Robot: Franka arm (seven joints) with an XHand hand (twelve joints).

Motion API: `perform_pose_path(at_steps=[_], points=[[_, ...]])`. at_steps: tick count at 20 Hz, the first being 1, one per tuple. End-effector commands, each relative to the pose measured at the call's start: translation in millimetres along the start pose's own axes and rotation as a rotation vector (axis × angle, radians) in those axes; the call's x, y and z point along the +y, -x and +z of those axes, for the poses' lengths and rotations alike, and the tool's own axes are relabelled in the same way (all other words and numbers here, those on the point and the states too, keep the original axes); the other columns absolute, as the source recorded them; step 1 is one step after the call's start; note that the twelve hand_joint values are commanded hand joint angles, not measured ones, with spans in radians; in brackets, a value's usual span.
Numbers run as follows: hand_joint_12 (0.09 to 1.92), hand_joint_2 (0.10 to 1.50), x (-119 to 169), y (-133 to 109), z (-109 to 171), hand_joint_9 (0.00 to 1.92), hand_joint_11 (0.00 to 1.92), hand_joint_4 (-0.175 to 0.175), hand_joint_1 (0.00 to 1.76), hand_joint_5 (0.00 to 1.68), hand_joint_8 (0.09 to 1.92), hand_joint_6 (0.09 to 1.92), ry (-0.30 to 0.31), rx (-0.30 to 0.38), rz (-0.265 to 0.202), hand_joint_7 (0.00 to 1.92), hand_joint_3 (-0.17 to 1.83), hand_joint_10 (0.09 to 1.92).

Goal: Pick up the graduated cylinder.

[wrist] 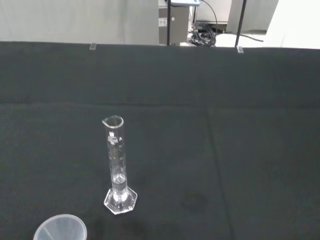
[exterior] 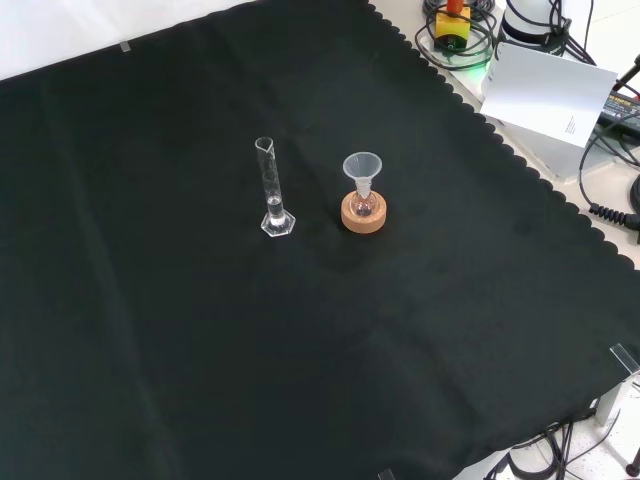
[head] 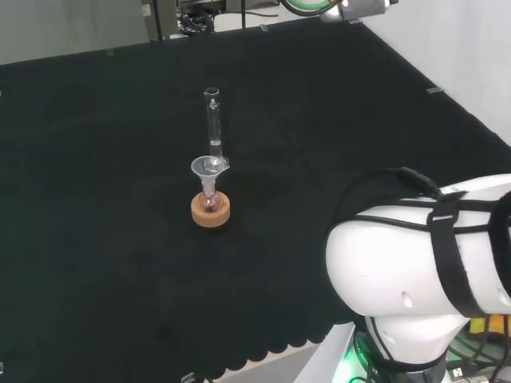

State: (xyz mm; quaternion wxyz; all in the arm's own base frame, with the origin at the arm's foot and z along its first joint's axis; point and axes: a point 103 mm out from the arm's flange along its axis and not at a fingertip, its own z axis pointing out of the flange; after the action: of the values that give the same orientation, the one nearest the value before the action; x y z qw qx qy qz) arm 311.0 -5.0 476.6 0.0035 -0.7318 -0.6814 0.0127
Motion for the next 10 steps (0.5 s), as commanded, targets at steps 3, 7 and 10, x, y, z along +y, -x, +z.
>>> perform_pose_path(at_steps=[3, 7, 10], points=[[1.34, 1.23, 7.8, 23.7, 27.5, 0.10, 0.00, -0.024, 0.00, 0.22, 0.45, 0.09, -0.028, 0.020, 0.041, 0.00, 0.33, 0.67], [1.36, 1.23, 14.6, 35.0, 45.6, 0.14, 0.01, -0.030, 0.02, 0.24, 0.48, 0.09, 0.041, 0.052, -0.002, 0.03, 0.32, 0.68], [1.40, 1.22, 29.2, 45.3, 62.3, 0.24, 0.06, -0.039, 0.09, 0.30, 0.55, 0.09, 0.041, 0.072, -0.012, 0.09, 0.28, 0.70]])
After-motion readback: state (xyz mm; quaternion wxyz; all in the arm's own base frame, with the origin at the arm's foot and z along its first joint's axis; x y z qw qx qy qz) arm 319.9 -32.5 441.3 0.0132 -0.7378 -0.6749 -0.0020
